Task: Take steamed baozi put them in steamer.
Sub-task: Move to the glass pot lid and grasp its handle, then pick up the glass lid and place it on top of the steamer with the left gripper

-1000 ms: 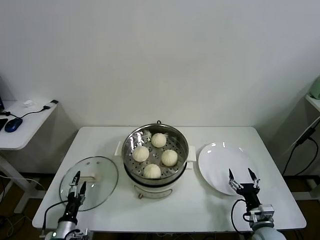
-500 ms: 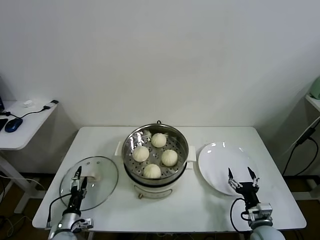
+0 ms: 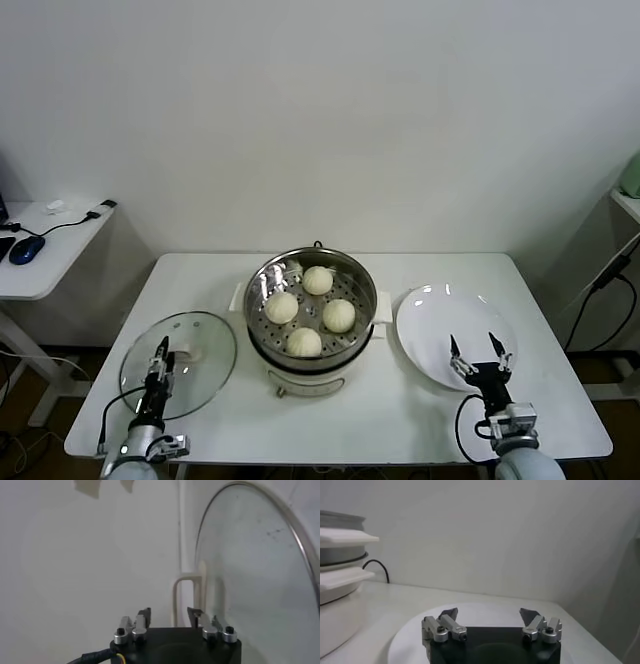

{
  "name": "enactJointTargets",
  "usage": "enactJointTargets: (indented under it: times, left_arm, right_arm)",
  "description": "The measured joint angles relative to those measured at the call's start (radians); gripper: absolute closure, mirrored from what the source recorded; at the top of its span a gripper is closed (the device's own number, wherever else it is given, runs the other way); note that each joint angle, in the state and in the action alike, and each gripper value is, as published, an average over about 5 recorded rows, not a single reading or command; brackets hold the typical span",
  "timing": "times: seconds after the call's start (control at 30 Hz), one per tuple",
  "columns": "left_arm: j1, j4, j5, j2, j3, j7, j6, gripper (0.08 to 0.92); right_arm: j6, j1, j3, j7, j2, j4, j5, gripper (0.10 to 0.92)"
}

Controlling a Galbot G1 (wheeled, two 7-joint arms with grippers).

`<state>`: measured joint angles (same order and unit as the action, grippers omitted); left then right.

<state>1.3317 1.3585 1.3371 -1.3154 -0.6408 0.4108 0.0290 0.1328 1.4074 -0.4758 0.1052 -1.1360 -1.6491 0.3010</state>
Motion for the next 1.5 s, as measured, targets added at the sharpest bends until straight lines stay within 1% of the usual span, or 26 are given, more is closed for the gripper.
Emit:
enactJointTargets:
  times: [0.3,0.43,0.5,0.77,0.9,1.07,1.23,1.37,1.5]
  left_arm:
    - [-0.015,-0.03,-0.002,0.007,-0.005,0.005,0.009,0.769]
    - [-0.019,-0.032,-0.011,0.004,-0.007,0.01,0.012,0.858]
    - [-0.019,-0.03,-0.016,0.001,-0.009,0.01,0.014,0.871]
    - [-0.007,0.013,-0.036,-0.012,-0.022,0.001,0.017,0.871]
    - [0.008,0.061,-0.052,-0.007,-0.032,-0.011,0.012,0.871]
    - [0.037,0.15,-0.077,0.014,-0.045,-0.041,0.0,0.871]
    - [0.071,0.259,-0.117,0.056,-0.06,-0.103,-0.026,0.871]
    - [0.092,0.358,-0.168,0.098,-0.069,-0.178,-0.07,0.871]
    - [0.096,0.463,-0.23,0.139,-0.066,-0.261,-0.139,0.871]
  right_arm:
    - [-0.004,0.004,0.015,0.006,0.003,-0.009,0.0,0.202]
    - [-0.003,0.01,0.018,0.008,0.003,-0.014,0.0,0.203]
    - [-0.003,0.013,0.019,0.008,0.003,-0.016,-0.001,0.203]
    - [0.003,0.024,0.017,0.009,0.007,-0.023,-0.001,0.203]
    - [0.006,0.031,0.014,0.009,0.008,-0.03,-0.002,0.202]
    - [0.004,0.037,0.011,0.013,0.008,-0.041,-0.006,0.203]
    - [-0.003,0.043,0.003,0.023,0.009,-0.049,-0.017,0.203]
    - [-0.011,0.05,-0.006,0.033,0.005,-0.055,-0.031,0.203]
    - [-0.02,0.059,-0.018,0.041,-0.001,-0.064,-0.047,0.202]
